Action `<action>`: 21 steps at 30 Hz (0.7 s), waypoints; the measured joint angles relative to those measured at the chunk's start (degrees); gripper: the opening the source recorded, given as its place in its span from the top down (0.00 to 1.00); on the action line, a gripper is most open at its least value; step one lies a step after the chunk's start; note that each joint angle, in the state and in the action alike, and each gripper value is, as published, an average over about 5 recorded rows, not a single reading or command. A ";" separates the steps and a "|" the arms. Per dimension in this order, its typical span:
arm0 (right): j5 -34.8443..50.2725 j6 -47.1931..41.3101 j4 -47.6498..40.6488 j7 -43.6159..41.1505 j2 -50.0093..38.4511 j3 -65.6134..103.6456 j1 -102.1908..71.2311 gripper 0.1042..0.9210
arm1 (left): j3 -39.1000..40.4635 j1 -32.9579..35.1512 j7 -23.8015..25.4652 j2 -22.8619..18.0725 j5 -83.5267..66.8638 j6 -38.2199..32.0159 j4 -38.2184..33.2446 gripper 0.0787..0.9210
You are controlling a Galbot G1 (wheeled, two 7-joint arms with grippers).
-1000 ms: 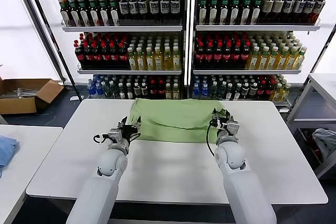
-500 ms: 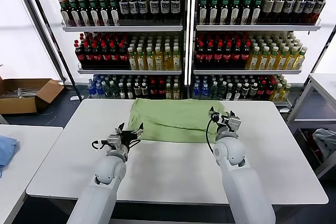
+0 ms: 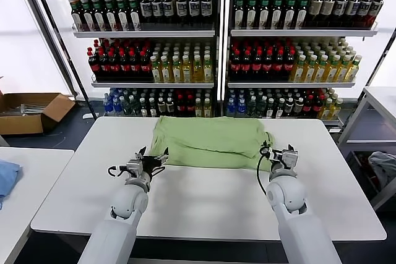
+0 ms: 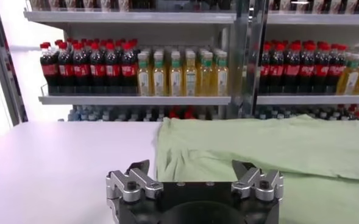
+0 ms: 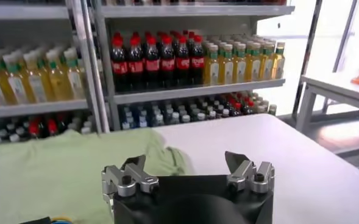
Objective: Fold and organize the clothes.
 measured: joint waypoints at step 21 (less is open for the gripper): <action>0.79 -0.94 -4.69 -0.35 1.29 -1.22 -1.09 0.48 | 0.32 0.32 -0.44 -0.28 1.08 1.69 2.28 0.17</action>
